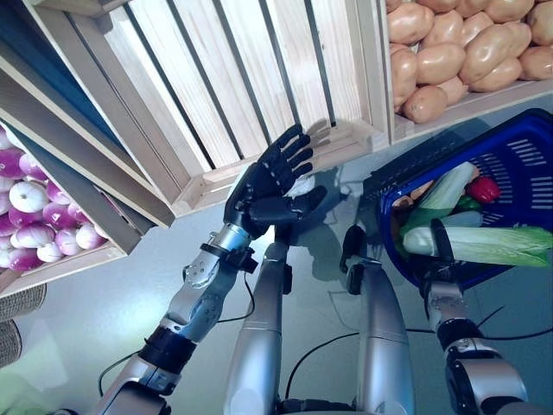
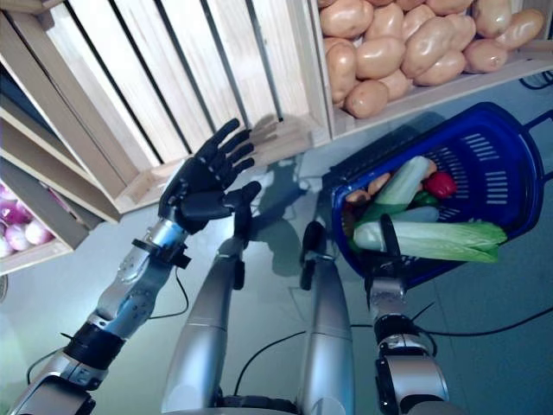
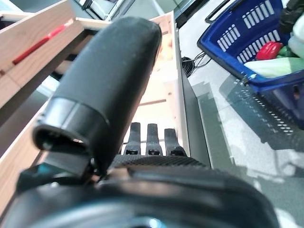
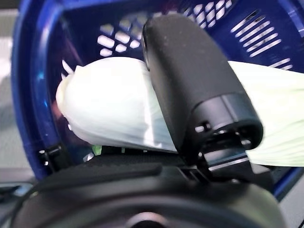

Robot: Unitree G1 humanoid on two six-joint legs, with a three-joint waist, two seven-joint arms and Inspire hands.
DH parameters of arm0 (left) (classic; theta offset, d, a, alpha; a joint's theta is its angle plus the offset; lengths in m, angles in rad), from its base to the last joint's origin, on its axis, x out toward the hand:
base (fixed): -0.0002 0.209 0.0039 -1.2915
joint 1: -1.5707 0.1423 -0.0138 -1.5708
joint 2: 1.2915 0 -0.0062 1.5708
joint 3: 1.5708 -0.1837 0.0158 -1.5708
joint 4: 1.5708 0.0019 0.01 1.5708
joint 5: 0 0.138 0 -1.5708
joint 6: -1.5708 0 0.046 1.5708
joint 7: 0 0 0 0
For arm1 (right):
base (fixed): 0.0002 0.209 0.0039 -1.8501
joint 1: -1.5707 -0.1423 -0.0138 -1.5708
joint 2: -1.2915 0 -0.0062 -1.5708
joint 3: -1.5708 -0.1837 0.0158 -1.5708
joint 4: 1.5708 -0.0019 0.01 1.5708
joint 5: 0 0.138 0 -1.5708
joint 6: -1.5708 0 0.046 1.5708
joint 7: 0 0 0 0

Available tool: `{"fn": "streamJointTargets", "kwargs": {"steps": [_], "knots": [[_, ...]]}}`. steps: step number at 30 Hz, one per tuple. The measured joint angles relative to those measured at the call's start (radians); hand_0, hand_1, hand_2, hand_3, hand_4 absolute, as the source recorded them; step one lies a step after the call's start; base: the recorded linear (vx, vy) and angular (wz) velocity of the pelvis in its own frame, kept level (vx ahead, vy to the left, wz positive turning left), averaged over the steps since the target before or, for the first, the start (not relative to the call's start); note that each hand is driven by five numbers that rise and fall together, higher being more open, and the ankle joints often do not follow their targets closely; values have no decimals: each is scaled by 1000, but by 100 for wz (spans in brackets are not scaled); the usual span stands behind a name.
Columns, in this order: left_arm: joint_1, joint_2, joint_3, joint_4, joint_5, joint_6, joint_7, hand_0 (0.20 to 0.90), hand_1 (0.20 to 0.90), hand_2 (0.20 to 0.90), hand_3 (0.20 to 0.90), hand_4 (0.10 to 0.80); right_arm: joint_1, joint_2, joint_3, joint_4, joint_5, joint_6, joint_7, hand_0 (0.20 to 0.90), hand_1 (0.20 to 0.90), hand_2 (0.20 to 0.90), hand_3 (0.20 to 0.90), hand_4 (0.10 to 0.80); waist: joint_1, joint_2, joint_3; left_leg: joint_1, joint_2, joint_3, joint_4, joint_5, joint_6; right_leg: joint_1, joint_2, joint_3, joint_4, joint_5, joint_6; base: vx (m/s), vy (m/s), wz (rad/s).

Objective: Put vegetables into the basket

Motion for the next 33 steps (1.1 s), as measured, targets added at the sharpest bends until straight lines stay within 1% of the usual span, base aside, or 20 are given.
{"fn": "streamJointTargets", "kwargs": {"steps": [4, 6, 7, 8, 9, 10, 13, 17, 20, 23, 25, 29, 33], "knots": [[-11, 2, -2, -1, -24, 0, 6, 900, 900, 900, 900, 800, -24, -27, -1, 11, -2, 52, -18, 300, 300, 300, 300, 400, 12, 3, 2, -15, -5, -5, 6, 0, 0, -13, -2, -1, 2, 0, 0, 10, -9, 5], [-20, 5, -2, -1, -25, 0, 7, 900, 900, 900, 900, 800, -49, -37, -2, 13, -2, 75, -48, 300, 300, 300, 300, 400, 15, 5, 3, -26, -10, -6, 16, -2, 3, -22, -5, -1, 11, -4, 3, 32, -11, 6], [-23, 8, -3, -1, -25, 0, 7, 900, 900, 900, 900, 800, -63, -41, -3, 20, -3, 86, -61, 319, 319, 319, 319, 413, 14, 6, 3, -32, -12, -7, 26, -5, 3, -25, -7, -2, 18, -7, 5, 29, -20, 4], [-25, 11, -4, -2, -25, 0, 7, 900, 900, 900, 900, 800, -77, -45, -4, 33, -5, 97, -67, 538, 538, 538, 538, 558, 15, 6, 3, -37, -13, -7, 35, -9, 4, -27, -8, -2, 23, -9, 5, 20, -15, 5], [-26, 13, -5, -2, -25, 0, 7, 900, 900, 900, 900, 800, -82, -49, -3, 35, -6, 106, -72, 742, 742, 742, 742, 695, 15, 6, 3, -38, -16, -7, 36, -10, 4, -29, -11, -2, 28, -12, 6, 18, -12, 6], [-25, 17, -5, -1, -25, 0, 7, 900, 900, 900, 900, 800, -89, -57, -4, 37, -7, 120, -81, 900, 900, 900, 900, 800, 17, 6, 3, -40, -19, -8, 40, -10, 5, -31, -15, -2, 32, -14, 6, 21, -6, 6], [-24, 28, -5, -1, -26, 0, 9, 900, 900, 900, 900, 800, -103, -70, -4, 42, -14, 125, -109, 900, 900, 900, 900, 800, 22, 6, 3, -41, -19, -10, 37, -10, 5, -31, -15, -2, 32, -14, 7, 10, -2, 0], [-25, 31, -5, -2, -26, 0, 5, 900, 900, 900, 900, 800, -114, -74, -7, 43, -83, 123, -157, 900, 900, 900, 900, 800, 29, 6, 3, -42, -22, -16, 34, -10, 5, -32, -15, -2, 31, -14, 7, 6, -4, 1], [-26, 32, -11, -4, -28, -1, 3, 900, 900, 900, 900, 800, -116, -78, -7, 48, -83, 124, -183, 900, 900, 900, 900, 800, 32, 7, 3, -42, -26, -20, 34, -10, 5, -32, -15, -3, 31, -16, 7, 11, -6, 1], [-29, 48, -22, -7, -39, -1, 3, 900, 900, 900, 900, 800, -122, -86, -12, 63, -86, 129, -213, 900, 900, 900, 900, 800, 32, 7, 3, -43, -27, -22, 39, -10, 5, -31, -15, -4, 31, -17, 8, 12, -9, 1], [-28, 59, -23, -8, -46, -1, 0, 900, 900, 900, 900, 800, -124, -90, -41, 74, -86, 131, -222, 900, 900, 900, 900, 800, 32, 7, 3, -43, -28, -22, 38, -10, 5, -30, -15, -4, 29, -17, 8, 0, 0, 0], [-28, 62, -23, -7, -45, -1, 0, 900, 900, 900, 900, 800, -125, -100, -44, 78, -86, 131, -262, 900, 900, 900, 900, 800, 33, 7, 3, -41, -28, -24, 40, -10, 5, -26, -15, -6, 28, -14, 7, 0, 0, 0], [-20, 88, -31, 3, -47, 4, 1, 900, 900, 900, 900, 800, -125, -100, -44, 102, -86, 131, -285, 900, 900, 900, 900, 800, 32, 8, 4, 16, -20, -28, 4, -8, 4, 37, -9, -13, -16, -1, 10, 1, 14, -4]]}}
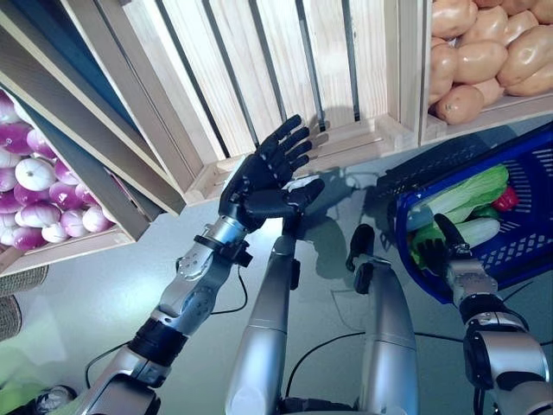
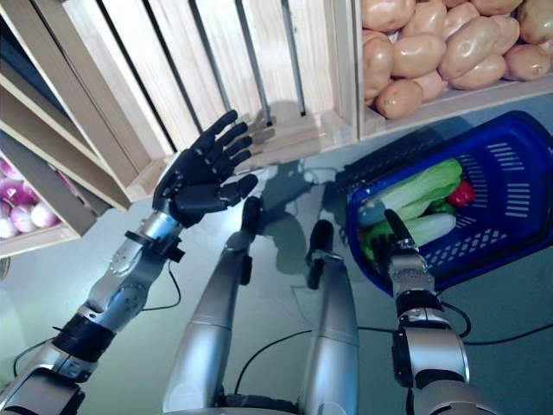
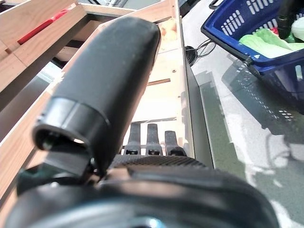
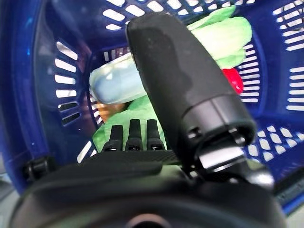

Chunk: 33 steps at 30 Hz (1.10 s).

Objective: Put vegetables into the basket

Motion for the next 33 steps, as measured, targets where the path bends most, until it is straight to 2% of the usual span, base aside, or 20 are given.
{"fn": "streamJointTargets", "kwargs": {"steps": [5, 13, 17, 18, 23, 26, 29, 33], "knots": [[26, 11, -11, 7, -12, 13, -2, 900, 900, 900, 900, 800, 27, 5, 2, 8, -49, -8, -16, 900, 900, 900, 900, 800, -1, 0, 0, 174, 6, -2, -133, 32, 7, 165, 10, -3, -132, 34, 10, 15, 46, -7], [42, -2, -11, 25, -18, 29, -17, 900, 900, 900, 900, 800, 102, 70, 16, -92, -242, -152, -17, 900, 900, 900, 900, 800, -6, -3, -1, 439, 10, 19, -325, 70, 36, 417, 10, 13, -315, 79, 48, 36, 107, -9], [73, -16, -5, 51, -13, 40, -24, 900, 900, 900, 900, 800, 164, 94, 20, -135, -340, -177, -18, 900, 900, 900, 900, 800, -11, -3, -2, 569, 13, 28, -410, 79, 47, 550, 11, 13, -413, 96, 61, 85, 101, -7], [98, -17, -2, 51, 11, 41, -36, 900, 900, 900, 900, 800, 206, 101, 37, -166, -431, -193, -33, 900, 900, 900, 900, 800, -12, -2, -3, 619, 15, 30, -448, 86, 49, 602, 14, 12, -459, 108, 66, 86, 90, -5], [169, -18, 28, 49, 98, 64, -89, 900, 900, 900, 900, 800, 343, 108, 93, -310, -674, -224, -53, 900, 900, 900, 900, 800, -25, -8, -11, 707, 17, 36, -508, 87, 54, 719, 19, 9, -578, 141, 77, 133, 98, -3], [205, -17, 33, 51, 170, 90, -146, 900, 900, 900, 900, 800, 410, 113, 153, -344, -831, -222, -54, 900, 900, 900, 900, 800, -26, -15, -43, 768, 18, 45, -546, 85, 58, 786, 21, 8, -637, 147, 81, 151, 96, -5], [208, -11, 24, 60, 271, 106, -219, 900, 900, 900, 900, 800, 432, 125, 181, -345, -912, -185, -40, 900, 900, 900, 900, 800, -33, -32, -75, 817, 21, 54, -569, 82, 58, 837, 24, 8, -670, 150, 80, 161, 78, -6], [175, 10, -84, 150, 437, 112, -256, 900, 900, 900, 900, 800, 452, 134, 261, -286, -1045, -122, 53, 900, 900, 900, 900, 800, -65, -58, -171, 864, 23, 55, -578, 70, 57, 900, 28, -1, -711, 152, 79, 146, 66, 3]]}}
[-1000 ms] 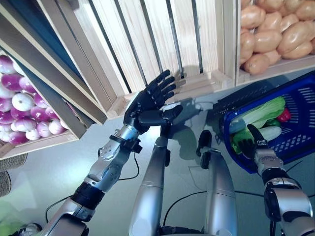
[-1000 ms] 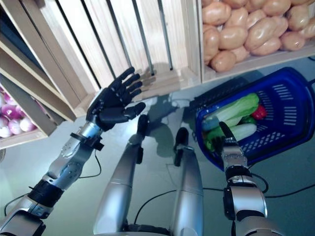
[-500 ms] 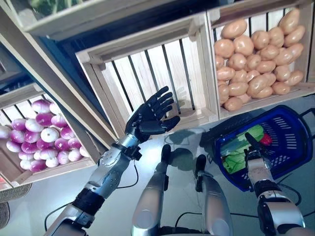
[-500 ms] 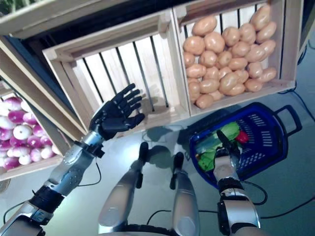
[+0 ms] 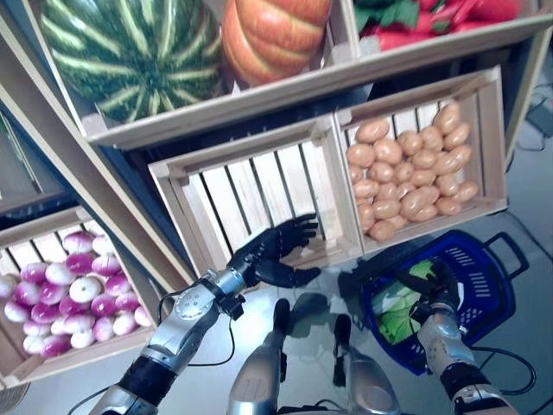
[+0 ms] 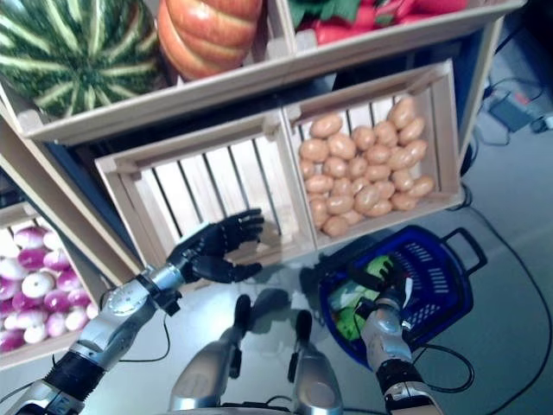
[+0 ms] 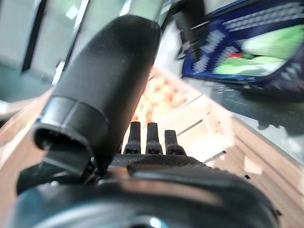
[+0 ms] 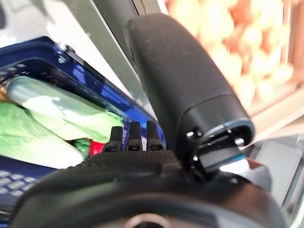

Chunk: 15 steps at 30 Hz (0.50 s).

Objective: Put vegetables into the basket

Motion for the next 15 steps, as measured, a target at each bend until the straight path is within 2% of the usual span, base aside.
{"fn": "streamJointTargets", "kwargs": {"steps": [4, 7, 11, 15], "knots": [[3, -8, -96, 124, 99, 10, -33, 900, 900, 900, 900, 800, 47, 27, 50, 57, -64, 30, 75, 900, 900, 900, 900, 800, -17, -8, -90, 37, 5, 26, -2, -23, -3, 40, 5, 20, -33, 5, -1, 114, 63, -17], [4, -49, -170, 273, 212, 13, -30, 900, 900, 900, 900, 800, 96, 31, 124, 137, -179, 54, 143, 900, 900, 900, 900, 800, -50, -1, -150, 60, 6, 37, -2, -31, -1, 65, 5, 28, -49, 10, 0, 65, 44, -12], [9, -90, -185, 396, 290, 14, 0, 900, 900, 900, 900, 800, 127, 42, 150, 195, -238, 77, 176, 900, 900, 900, 900, 800, -73, 3, -165, 70, 11, 61, -3, -35, -1, 62, 6, 46, -50, 19, -1, 53, 33, -24], [8, -173, -184, 593, 425, 13, 72, 900, 900, 900, 900, 800, 161, 54, 151, 280, -286, 105, 204, 900, 900, 900, 900, 800, -77, 6, -200, 81, 17, 82, -3, -40, -4, 63, 6, 50, -48, 24, -4, 37, 6, -14]]}}
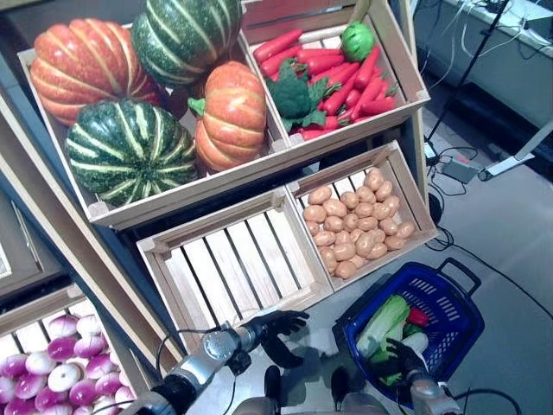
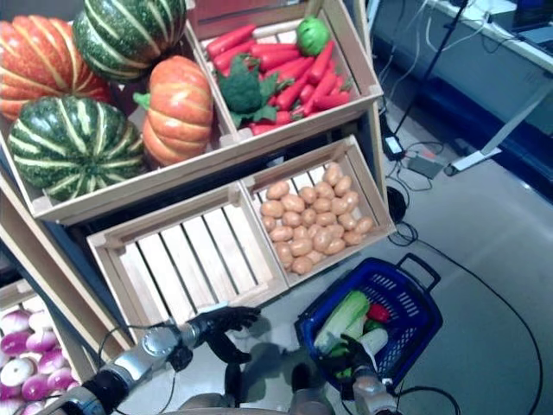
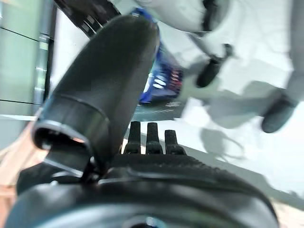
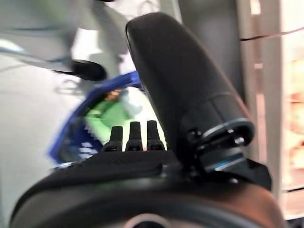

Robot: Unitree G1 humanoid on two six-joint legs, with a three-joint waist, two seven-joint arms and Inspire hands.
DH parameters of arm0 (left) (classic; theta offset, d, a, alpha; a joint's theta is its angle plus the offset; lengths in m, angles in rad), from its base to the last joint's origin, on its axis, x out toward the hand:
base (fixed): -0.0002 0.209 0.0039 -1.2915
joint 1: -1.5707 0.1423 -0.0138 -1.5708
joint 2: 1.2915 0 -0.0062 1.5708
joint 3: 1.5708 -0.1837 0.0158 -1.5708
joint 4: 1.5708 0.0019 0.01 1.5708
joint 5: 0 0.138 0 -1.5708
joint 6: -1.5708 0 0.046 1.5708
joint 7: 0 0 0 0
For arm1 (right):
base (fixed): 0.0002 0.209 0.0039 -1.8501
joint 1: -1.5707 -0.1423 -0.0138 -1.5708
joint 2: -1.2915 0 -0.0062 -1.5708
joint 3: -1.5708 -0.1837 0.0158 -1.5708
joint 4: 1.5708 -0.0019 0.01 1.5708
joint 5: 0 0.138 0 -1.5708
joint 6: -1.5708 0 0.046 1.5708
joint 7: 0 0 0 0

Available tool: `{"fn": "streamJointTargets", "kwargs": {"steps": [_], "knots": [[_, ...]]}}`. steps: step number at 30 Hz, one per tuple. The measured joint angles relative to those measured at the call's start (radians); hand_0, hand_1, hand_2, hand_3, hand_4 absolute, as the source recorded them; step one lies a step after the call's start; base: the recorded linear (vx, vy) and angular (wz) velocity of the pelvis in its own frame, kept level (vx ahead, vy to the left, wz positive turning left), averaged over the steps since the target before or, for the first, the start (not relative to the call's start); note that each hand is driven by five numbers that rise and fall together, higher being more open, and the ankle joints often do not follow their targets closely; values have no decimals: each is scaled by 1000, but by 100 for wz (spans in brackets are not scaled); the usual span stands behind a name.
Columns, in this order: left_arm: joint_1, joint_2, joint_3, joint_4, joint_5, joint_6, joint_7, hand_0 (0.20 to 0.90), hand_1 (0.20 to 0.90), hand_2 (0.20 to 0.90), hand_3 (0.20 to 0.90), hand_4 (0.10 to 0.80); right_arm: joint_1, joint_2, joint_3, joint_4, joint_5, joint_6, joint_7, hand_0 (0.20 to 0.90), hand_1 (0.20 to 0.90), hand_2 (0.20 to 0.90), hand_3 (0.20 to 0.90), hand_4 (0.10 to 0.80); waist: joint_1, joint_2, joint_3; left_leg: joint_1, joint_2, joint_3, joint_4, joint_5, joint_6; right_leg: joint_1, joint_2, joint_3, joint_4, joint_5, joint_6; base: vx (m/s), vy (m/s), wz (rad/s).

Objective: Put vegetables into the basket

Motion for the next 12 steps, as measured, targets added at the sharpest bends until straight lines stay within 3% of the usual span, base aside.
{"fn": "streamJointTargets", "kwargs": {"steps": [7, 12], "knots": [[14, -72, 24, 269, 134, 16, 126, 900, 900, 900, 900, 800, -2, 12, 0, 71, 3, 26, 13, 900, 900, 900, 900, 800, 1, 5, -49, 8, 3, 1, 0, -1, -1, 2, 3, 3, 2, -1, -5, 0, 0, 0], [61, -90, 81, 348, 175, 16, 234, 900, 900, 900, 900, 800, -1, 23, -1, 73, 3, 35, 13, 900, 900, 900, 900, 800, 7, 11, -54, 24, 3, -1, 0, -7, 6, 20, 3, 4, 0, -2, -7, 6, 2, 0]]}}
